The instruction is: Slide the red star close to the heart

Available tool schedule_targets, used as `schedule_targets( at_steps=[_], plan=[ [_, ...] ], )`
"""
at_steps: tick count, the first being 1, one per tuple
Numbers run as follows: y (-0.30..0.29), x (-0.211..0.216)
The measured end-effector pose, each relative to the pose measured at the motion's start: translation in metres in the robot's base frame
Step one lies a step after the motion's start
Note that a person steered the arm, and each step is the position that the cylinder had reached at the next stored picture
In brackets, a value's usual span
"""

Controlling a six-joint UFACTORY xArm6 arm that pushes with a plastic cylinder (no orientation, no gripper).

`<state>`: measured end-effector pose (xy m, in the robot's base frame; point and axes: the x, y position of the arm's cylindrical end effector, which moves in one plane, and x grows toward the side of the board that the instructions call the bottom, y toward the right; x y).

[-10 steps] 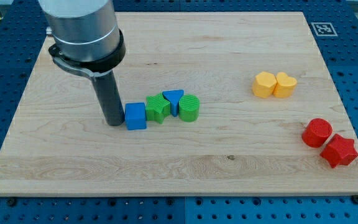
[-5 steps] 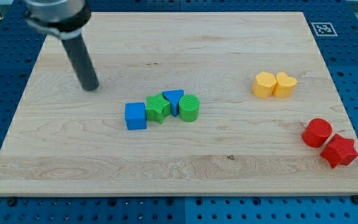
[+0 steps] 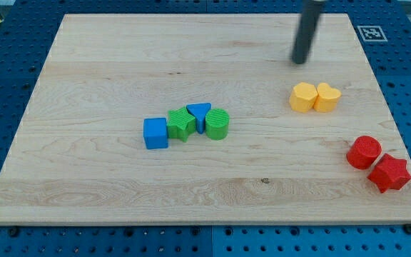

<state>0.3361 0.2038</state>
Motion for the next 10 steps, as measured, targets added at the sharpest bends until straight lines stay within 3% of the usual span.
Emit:
schedule_targets(
  at_steps=[2, 4, 6, 8, 10],
  plan=[
    [0.107, 0.13],
    [0.113, 0.279],
    [0.064, 0.264],
    [0.056, 0.169],
    [0.057, 0.211]
  ],
)
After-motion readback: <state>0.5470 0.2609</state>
